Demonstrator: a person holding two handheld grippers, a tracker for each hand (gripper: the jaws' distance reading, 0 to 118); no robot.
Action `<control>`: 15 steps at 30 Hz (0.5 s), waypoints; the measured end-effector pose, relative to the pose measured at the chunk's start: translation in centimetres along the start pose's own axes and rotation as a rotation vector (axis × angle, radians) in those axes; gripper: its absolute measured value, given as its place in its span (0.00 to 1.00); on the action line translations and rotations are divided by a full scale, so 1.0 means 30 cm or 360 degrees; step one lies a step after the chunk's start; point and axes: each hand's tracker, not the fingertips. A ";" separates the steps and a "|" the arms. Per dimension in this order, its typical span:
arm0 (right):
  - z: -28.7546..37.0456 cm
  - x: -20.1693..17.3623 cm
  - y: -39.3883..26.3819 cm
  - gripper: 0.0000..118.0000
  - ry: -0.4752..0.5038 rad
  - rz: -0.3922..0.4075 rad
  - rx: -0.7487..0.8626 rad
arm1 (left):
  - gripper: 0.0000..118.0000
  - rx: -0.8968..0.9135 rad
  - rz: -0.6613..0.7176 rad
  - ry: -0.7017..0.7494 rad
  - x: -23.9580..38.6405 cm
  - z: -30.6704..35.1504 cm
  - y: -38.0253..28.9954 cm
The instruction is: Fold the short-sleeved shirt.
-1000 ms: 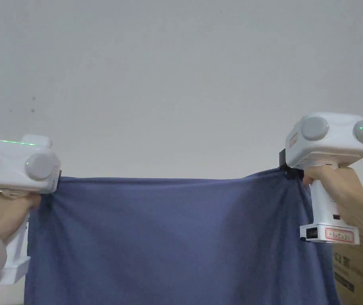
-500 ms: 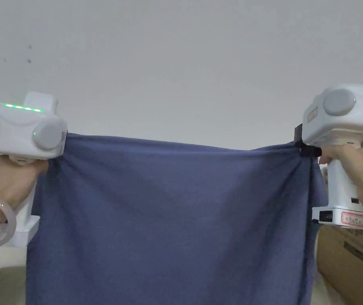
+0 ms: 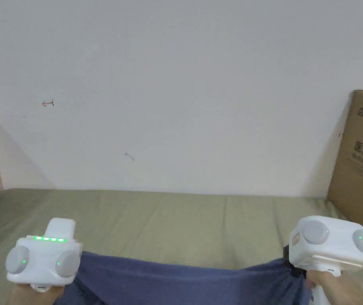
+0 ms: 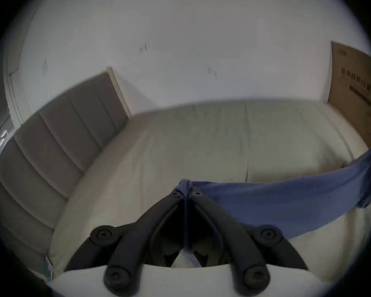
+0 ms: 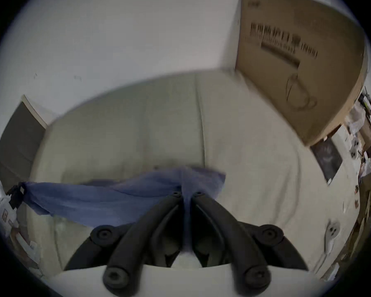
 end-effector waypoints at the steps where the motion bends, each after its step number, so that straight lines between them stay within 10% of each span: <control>1: -0.035 0.004 -0.035 0.00 -0.0022 0.0015 -0.0034 | 0.00 -0.0037 -0.0008 0.0007 0.005 -0.020 -0.041; 15: 0.242 0.089 -0.364 0.00 0.0045 0.0084 0.0067 | 0.01 -0.0054 -0.0069 -0.0125 -0.146 0.277 -0.271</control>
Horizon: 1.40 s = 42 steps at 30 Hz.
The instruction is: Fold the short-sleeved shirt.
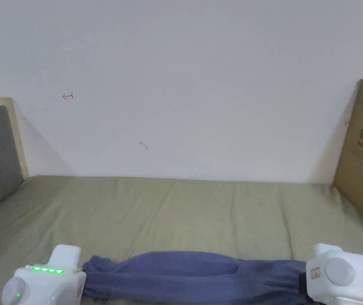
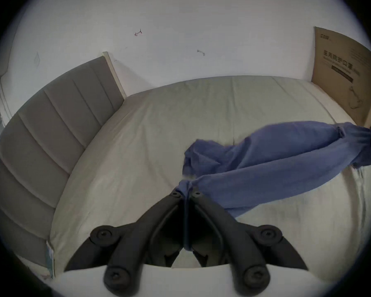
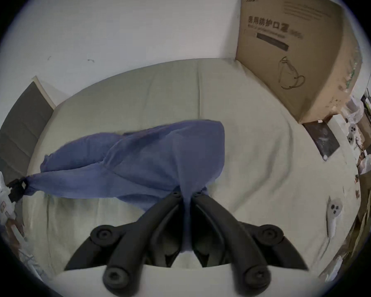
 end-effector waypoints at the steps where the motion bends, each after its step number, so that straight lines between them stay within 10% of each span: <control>1: 0.045 -0.003 -0.068 0.00 -0.0026 0.0032 0.0010 | 0.01 0.0004 -0.0010 -0.0016 -0.006 0.056 -0.039; 14: 0.512 0.213 -0.938 0.00 0.0129 -0.0077 -0.0145 | 0.00 -0.0201 -0.0082 -0.0147 -0.131 0.669 -0.714; 26: 0.595 0.303 -1.087 0.00 0.0120 -0.0036 -0.0199 | 0.02 -0.0300 -0.0022 -0.0164 -0.178 0.842 -0.944; 28: 0.599 0.306 -1.092 0.21 0.0138 -0.0052 -0.0182 | 0.27 -0.0273 -0.0019 -0.0156 -0.173 0.846 -0.936; 30: 0.624 0.304 -1.100 0.74 0.0173 -0.0090 -0.0155 | 0.80 -0.0286 0.0009 -0.0144 -0.180 0.852 -0.930; 33: 0.671 0.306 -1.112 0.73 0.0158 -0.0031 -0.0076 | 0.96 -0.0279 0.0170 -0.0209 -0.203 0.916 -0.919; 38: 0.751 0.288 -1.109 0.58 0.0150 0.0057 -0.0031 | 0.87 -0.0209 0.0278 -0.0297 -0.257 1.012 -0.933; 39: 0.756 0.285 -1.115 0.38 0.0165 0.0055 -0.0041 | 0.73 -0.0210 0.0270 -0.0332 -0.252 1.038 -0.939; 40: 0.755 0.279 -1.126 0.00 0.0168 0.0046 -0.0048 | 0.34 -0.0228 0.0253 -0.0347 -0.247 1.059 -0.950; 41: 0.747 0.278 -1.142 0.00 0.0151 0.0029 -0.0065 | 0.03 -0.0232 0.0233 -0.0352 -0.238 1.074 -0.965; 42: 0.751 0.277 -1.143 0.00 0.0156 0.0026 -0.0062 | 0.00 -0.0230 0.0200 -0.0333 -0.225 1.080 -0.985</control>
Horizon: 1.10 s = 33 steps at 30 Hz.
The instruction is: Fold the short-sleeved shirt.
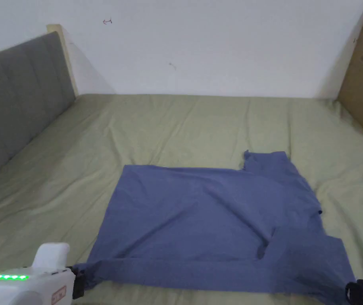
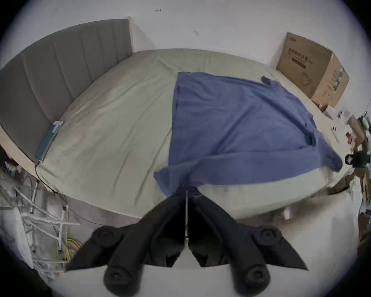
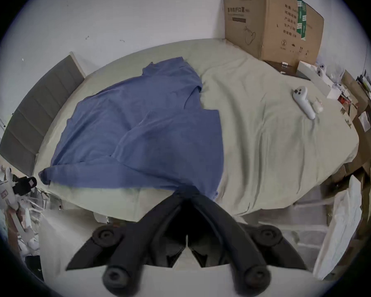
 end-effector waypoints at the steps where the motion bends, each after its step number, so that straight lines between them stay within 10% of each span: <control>1: -0.010 0.000 -0.003 0.00 0.0047 0.0020 -0.0047 | 0.00 0.0013 -0.0011 0.0016 -0.008 -0.013 -0.021; 6: -0.040 0.011 -0.025 0.00 0.0003 -0.0035 -0.0086 | 0.06 0.0060 0.0076 0.0023 -0.059 -0.062 -0.061; 8: -0.039 0.006 -0.033 0.00 0.0009 -0.0037 -0.0092 | 0.70 0.0076 0.0114 0.0031 -0.073 -0.072 -0.028; 10: -0.037 0.001 -0.019 0.00 0.0002 -0.0034 -0.0093 | 0.90 0.0074 0.0117 0.0038 -0.075 -0.102 -0.003; 14: -0.048 0.005 -0.017 0.00 0.0005 -0.0059 -0.0105 | 0.81 0.0029 0.0191 0.0025 -0.094 -0.202 0.044; 15: -0.068 0.026 -0.019 0.00 0.0003 -0.0069 -0.0112 | 0.68 -0.0005 0.0225 -0.0009 -0.098 -0.225 0.049; 17: -0.080 0.035 -0.020 0.00 -0.0003 -0.0073 -0.0129 | 0.03 -0.0019 0.0233 -0.0022 -0.079 -0.249 0.048; 24: -0.086 0.050 -0.031 0.05 0.0057 -0.0065 -0.0119 | 0.02 -0.0015 0.0039 0.0017 -0.017 -0.224 0.072; 26: -0.080 0.053 -0.004 0.73 0.0084 -0.0069 -0.0098 | 0.02 -0.0024 0.0063 0.0001 -0.009 -0.206 0.082; 27: -0.086 0.057 0.004 0.90 0.0086 -0.0064 -0.0101 | 0.02 -0.0014 0.0092 0.0002 -0.013 -0.198 0.083; 33: -0.153 0.125 0.067 0.72 0.0022 -0.0111 -0.0122 | 0.02 -0.0021 0.0075 0.0015 -0.019 -0.172 0.095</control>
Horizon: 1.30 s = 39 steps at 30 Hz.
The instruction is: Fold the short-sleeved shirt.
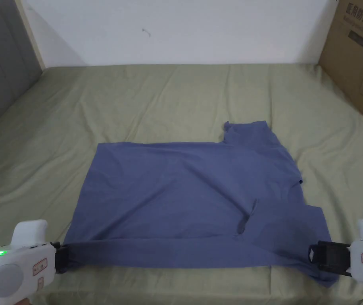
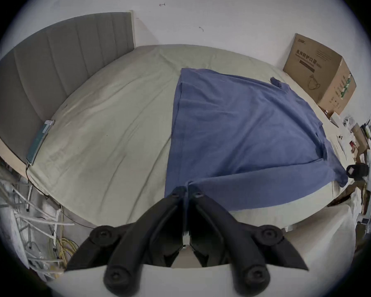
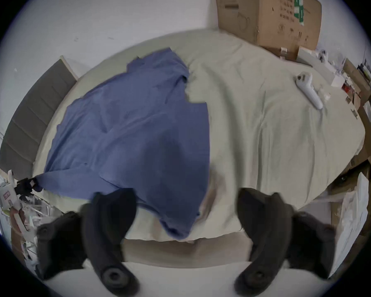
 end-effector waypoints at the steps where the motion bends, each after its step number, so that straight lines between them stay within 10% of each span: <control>1: -0.034 0.010 -0.005 0.27 -0.0016 -0.0001 -0.0094 | 0.02 -0.0003 -0.0006 0.0001 0.001 -0.001 0.000; 2: -0.064 0.019 -0.016 0.00 -0.0062 0.0032 -0.0141 | 0.02 -0.0005 -0.0004 0.0001 0.002 0.001 -0.002; 23: -0.097 -0.130 0.433 0.00 -0.0087 0.0188 0.0048 | 0.04 -0.0030 -0.0130 0.0081 0.041 -0.205 0.353; 25: -0.171 -0.142 0.461 0.04 -0.0125 0.0224 0.0006 | 0.30 -0.0058 -0.0134 0.0097 0.053 -0.268 0.376; 28: -0.221 -0.151 0.467 0.63 -0.0169 0.0235 -0.0066 | 0.87 -0.0152 -0.0077 0.0087 0.037 -0.306 0.382; 32: -0.126 -0.139 0.424 0.51 -0.0108 0.0254 0.0031 | 0.80 -0.0076 0.0060 0.0022 -0.018 -0.213 0.355; 33: -0.098 -0.134 0.412 0.39 -0.0110 0.0261 0.0049 | 0.69 -0.0064 0.0081 0.0006 -0.029 -0.185 0.344; 35: -0.035 -0.118 0.376 0.00 -0.0114 0.0255 0.0122 | 0.16 -0.0011 0.0110 -0.0045 -0.047 -0.109 0.301; 36: -0.015 -0.110 0.354 0.00 -0.0105 0.0248 0.0121 | 0.00 -0.0011 0.0107 -0.0037 -0.050 -0.083 0.283; 39: 0.013 -0.085 0.268 0.00 0.0037 0.0154 0.0071 | 0.00 -0.0018 0.0050 -0.0065 -0.044 -0.039 0.193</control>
